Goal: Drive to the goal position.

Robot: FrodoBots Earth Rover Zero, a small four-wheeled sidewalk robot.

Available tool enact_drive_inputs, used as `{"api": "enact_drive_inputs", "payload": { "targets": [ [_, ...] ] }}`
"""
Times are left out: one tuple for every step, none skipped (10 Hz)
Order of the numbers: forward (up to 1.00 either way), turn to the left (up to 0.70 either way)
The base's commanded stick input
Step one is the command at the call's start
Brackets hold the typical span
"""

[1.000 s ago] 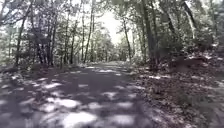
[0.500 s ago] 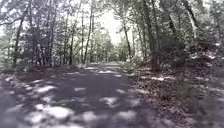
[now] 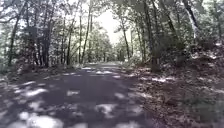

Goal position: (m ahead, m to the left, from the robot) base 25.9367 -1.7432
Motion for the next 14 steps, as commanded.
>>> {"api": "enact_drive_inputs", "payload": {
  "targets": [
    [0.45,0.00],
    [0.45,0.00],
    [0.45,0.00],
    [0.45,0.00],
    [0.45,0.00],
    [0.45,0.00],
    [0.45,0.00],
    [0.45,0.00],
    [0.45,0.00],
    [0.45,0.00],
    [0.45,0.00],
    [0.45,0.00],
    [0.45,0.00],
    [0.45,0.00]
  ]
}}
